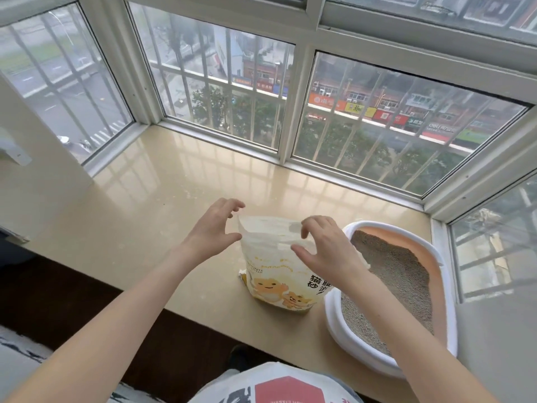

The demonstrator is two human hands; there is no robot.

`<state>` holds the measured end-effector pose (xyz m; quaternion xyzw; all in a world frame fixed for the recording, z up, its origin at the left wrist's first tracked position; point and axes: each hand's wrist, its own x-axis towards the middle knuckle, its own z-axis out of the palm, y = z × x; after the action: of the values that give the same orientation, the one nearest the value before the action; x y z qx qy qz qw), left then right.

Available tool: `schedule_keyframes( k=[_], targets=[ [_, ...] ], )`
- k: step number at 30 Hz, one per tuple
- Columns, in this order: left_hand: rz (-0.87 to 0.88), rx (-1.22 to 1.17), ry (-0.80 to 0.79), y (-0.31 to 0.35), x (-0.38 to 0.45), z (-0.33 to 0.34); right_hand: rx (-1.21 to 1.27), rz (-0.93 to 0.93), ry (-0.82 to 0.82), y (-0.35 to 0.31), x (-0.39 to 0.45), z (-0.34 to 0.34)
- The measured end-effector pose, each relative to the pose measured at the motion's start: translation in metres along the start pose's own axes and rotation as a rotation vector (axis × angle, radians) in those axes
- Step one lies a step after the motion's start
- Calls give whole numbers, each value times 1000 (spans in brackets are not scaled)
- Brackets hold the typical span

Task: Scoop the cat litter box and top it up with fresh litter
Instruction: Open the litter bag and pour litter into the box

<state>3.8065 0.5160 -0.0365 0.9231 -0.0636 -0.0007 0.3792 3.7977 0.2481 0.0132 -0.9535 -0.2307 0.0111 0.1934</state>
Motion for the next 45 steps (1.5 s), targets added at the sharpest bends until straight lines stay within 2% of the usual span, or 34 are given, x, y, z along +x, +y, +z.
schedule_keyframes(
  k=[3,6,11,16,19,22,27,33,36,38,41,43,45],
  targets=[
    [-164,-38,3,-13,2,5,1,-87,-46,-37,36,9],
    [-293,-83,-42,-26,5,9,-112,-131,-187,-69,76,27],
    [-379,-55,-160,-41,6,16,-662,-357,-395,-117,128,56],
    [-430,-145,-199,-59,1,28,-1099,-248,-800,-145,145,106],
    [-455,-129,-243,-71,-3,37,-1044,-266,-904,-135,147,119],
    [-448,-171,-278,-75,-5,44,-946,-269,-902,-120,149,99],
    [-407,-216,-339,-61,0,62,-848,-204,-764,-81,128,50],
    [-300,-126,-464,-30,9,95,-724,-69,-632,-27,85,-13],
    [-214,-5,-499,-13,17,109,-660,-5,-589,-10,63,-37],
    [-190,-2,-475,-3,22,119,-626,15,-548,0,52,-51],
    [-162,12,-352,8,36,129,-582,46,-471,16,42,-71],
    [-132,150,-276,18,47,131,-535,65,-410,30,35,-81],
    [-86,281,-278,30,54,131,-471,79,-351,47,27,-87]
  ],
)
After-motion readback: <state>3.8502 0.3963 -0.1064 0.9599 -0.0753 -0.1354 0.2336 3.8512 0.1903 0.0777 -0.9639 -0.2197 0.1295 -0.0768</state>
